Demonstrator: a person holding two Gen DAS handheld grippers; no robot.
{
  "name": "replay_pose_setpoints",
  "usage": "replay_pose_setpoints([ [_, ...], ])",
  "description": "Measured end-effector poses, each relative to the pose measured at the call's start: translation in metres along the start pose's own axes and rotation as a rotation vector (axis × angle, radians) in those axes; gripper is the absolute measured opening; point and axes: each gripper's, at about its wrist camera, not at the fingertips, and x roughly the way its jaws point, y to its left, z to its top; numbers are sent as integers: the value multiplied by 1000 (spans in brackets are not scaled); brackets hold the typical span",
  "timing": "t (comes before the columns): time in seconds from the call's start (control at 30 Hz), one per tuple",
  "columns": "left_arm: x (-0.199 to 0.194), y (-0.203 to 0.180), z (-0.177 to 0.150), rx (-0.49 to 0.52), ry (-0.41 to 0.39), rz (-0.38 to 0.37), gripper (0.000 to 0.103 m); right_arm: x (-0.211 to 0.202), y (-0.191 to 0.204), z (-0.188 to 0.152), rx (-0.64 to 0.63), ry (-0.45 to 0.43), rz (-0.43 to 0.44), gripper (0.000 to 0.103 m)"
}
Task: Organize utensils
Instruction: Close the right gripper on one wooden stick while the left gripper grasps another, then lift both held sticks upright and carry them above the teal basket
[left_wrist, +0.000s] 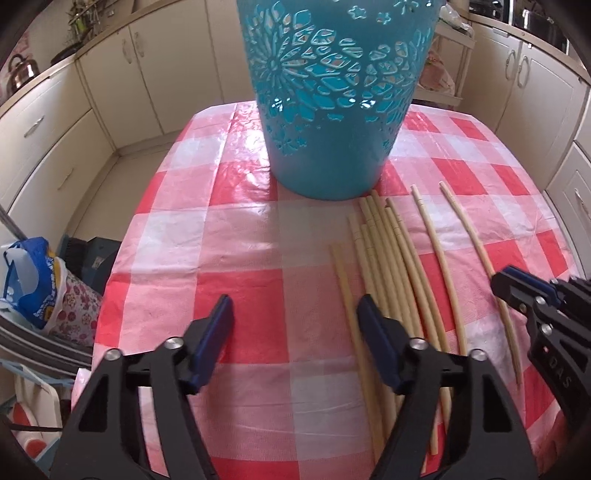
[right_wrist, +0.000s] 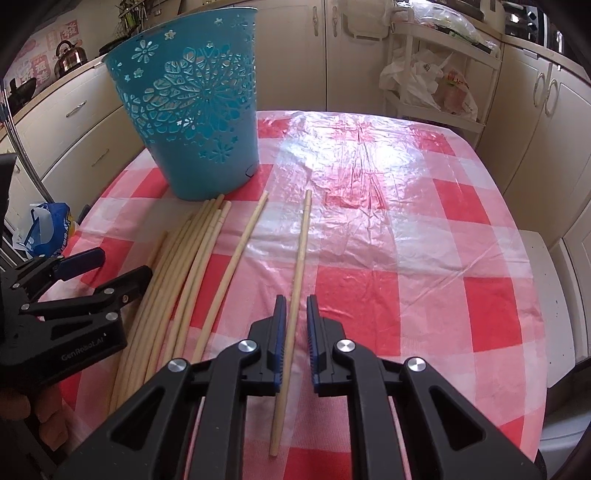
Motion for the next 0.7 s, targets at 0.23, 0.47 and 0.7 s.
replay_pose_setpoints([
  [0.23, -1, 5, 4, -2, 19, -167, 5, 13, 1, 10, -28, 16, 17, 6],
  [0.47, -4, 16, 2, 10, 70, -209, 5, 16, 8, 13, -75, 70, 20, 14],
  [0.7, 2, 13, 9, 39, 71, -183, 17, 23, 10, 19, -113, 83, 29, 12],
])
